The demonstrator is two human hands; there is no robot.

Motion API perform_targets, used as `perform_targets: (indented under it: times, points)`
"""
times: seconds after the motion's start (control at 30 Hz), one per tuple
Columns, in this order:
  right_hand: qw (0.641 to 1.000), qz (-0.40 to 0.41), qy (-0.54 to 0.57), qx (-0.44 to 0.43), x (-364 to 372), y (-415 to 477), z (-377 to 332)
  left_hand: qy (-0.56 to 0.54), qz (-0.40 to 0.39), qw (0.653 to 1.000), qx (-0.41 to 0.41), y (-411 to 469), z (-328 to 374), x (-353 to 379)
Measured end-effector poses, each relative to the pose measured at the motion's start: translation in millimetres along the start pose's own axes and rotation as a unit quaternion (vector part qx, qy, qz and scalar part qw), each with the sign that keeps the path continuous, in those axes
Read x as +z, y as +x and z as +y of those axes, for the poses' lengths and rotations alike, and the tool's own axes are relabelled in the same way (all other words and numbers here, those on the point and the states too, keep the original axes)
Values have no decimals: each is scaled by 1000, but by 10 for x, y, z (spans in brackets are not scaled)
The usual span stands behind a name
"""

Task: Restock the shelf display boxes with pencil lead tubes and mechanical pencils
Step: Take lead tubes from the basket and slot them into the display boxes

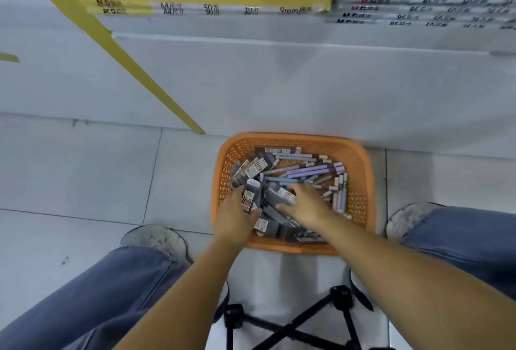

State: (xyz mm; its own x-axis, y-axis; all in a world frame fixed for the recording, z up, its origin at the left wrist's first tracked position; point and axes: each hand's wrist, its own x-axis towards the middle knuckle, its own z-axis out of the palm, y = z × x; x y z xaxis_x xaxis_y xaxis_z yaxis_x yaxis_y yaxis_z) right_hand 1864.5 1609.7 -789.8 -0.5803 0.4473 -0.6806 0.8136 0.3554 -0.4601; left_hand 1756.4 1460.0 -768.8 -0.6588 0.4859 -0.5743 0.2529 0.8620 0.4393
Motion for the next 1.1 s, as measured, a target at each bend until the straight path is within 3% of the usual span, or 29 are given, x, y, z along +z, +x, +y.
perform_targets:
  times: [0.17,0.5,0.73,0.87,0.97,1.1]
  points:
    - [997,-48,35,42,37,140,-27,-61,33,994,-83,122,104,44]
    - [982,-79,154,77,-311,94,319,-119,-14,984,-132,237,45,107]
    - [938,-14,342,52,-599,-77,253,-230,-3,972,-56,134,168,-53]
    - [915,18,402,-14,-940,-259,-107,-414,-45,909,-30,33,504,-370]
    - [894,28,442,-69,-1207,-544,-424,-495,-90,863,47,-162,824,-676]
    - [841,34,524,-130,-1468,-1046,-844,-597,-149,781,108,-525,1196,-1054]
